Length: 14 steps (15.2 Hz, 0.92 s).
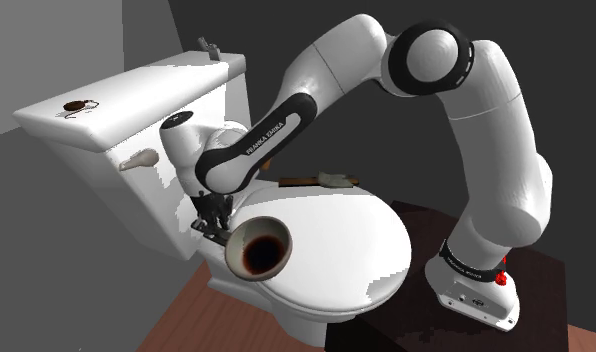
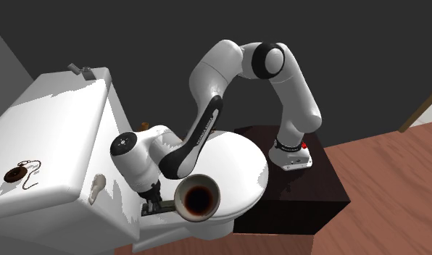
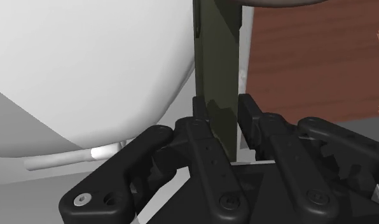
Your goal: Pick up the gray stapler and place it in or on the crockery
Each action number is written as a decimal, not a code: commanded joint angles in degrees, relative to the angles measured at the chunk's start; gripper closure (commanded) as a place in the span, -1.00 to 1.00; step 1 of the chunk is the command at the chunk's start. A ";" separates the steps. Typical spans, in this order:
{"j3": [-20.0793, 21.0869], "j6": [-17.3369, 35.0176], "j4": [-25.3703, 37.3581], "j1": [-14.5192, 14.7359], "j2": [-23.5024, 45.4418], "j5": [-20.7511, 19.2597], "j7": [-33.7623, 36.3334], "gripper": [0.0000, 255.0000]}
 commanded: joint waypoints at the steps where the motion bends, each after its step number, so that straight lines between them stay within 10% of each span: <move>1: 2.95 -1.61 0.60 -3.06 1.71 -2.14 -18.22 1.00; 14: 16.95 -11.50 4.20 -12.42 2.19 -7.00 -15.50 1.00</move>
